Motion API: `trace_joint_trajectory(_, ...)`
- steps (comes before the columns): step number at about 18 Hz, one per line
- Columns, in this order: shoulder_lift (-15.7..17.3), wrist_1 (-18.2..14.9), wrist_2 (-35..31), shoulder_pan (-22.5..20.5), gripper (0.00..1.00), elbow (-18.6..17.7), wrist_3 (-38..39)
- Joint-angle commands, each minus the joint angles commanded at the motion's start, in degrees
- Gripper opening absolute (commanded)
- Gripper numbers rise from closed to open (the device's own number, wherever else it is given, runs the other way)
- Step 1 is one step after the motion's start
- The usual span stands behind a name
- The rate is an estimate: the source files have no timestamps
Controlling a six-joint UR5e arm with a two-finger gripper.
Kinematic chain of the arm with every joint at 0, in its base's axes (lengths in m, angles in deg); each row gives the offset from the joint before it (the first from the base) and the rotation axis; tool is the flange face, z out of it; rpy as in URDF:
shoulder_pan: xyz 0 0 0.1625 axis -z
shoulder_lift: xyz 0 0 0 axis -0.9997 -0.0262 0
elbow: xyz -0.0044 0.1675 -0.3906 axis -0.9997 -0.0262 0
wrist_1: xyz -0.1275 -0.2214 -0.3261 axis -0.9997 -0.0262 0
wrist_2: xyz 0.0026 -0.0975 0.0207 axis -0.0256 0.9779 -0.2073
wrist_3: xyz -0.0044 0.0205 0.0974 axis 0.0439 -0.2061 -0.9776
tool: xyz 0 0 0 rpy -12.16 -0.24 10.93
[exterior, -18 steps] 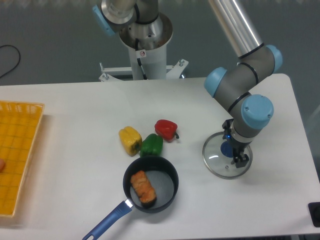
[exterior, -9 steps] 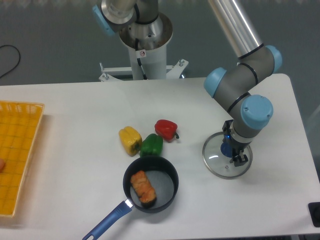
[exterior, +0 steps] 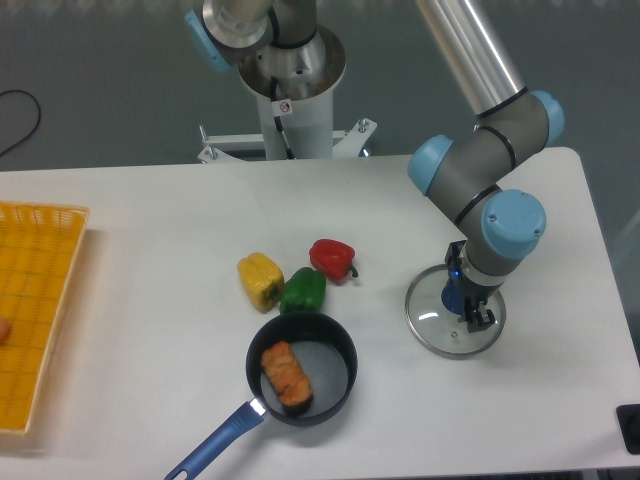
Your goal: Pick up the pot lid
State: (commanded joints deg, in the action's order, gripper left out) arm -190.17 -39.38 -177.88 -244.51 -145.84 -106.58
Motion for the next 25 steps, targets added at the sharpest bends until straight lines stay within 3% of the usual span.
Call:
trace_joint_trajectory(9, 0.35, -0.09, -0.09, 0.09, 0.55, -0.09, 0.44)
trace_joint_trajectory(25, 4.66, -0.88, -2.73, 0.97, 0.55, 0.0, 0.79)
